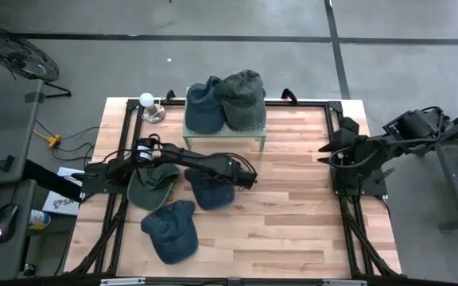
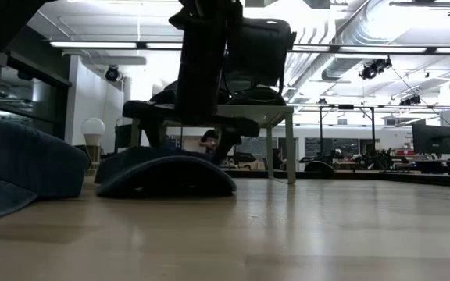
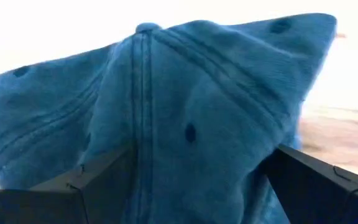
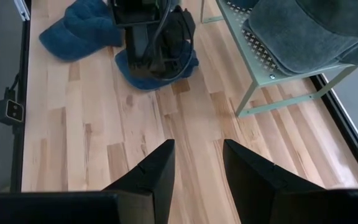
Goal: Pick & Place hat
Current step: Stack the top blue cap on the blue cap on the shelf
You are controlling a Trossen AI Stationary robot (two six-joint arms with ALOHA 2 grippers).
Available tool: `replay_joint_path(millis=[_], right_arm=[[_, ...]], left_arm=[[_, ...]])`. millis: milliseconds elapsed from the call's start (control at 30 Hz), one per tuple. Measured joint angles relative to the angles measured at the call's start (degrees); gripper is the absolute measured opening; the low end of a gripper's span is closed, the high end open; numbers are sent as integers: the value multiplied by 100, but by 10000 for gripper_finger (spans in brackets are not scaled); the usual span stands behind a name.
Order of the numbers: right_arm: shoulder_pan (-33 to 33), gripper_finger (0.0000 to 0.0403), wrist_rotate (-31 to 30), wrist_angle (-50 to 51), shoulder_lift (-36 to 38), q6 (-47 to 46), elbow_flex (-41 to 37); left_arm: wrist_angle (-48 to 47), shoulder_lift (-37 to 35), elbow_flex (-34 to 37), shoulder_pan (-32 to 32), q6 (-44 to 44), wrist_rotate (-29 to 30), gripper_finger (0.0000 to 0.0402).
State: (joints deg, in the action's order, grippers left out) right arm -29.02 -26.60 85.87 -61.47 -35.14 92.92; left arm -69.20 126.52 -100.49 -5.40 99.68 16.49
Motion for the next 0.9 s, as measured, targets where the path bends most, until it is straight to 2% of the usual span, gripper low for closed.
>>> replay_joint_path(millis=[167,300,567,833,900], right_arm=[[-1,129,-16,-3,-85,3,0],[1,129,-9,-3,-142,9,0],[1,129,-7,-1,-153,66,0],[-1,129,34,1,-153,274,0],[0,129,19,1,-153,341,-1]], left_arm=[[48,105,-1,-86,71,-76,336],[221,98,0,-218,106,-174,303],[371,68,-3,-458,167,-253,179],[358,68,-111,-692,103,-345,28],[366,68,-111,-720,85,-314,12]])
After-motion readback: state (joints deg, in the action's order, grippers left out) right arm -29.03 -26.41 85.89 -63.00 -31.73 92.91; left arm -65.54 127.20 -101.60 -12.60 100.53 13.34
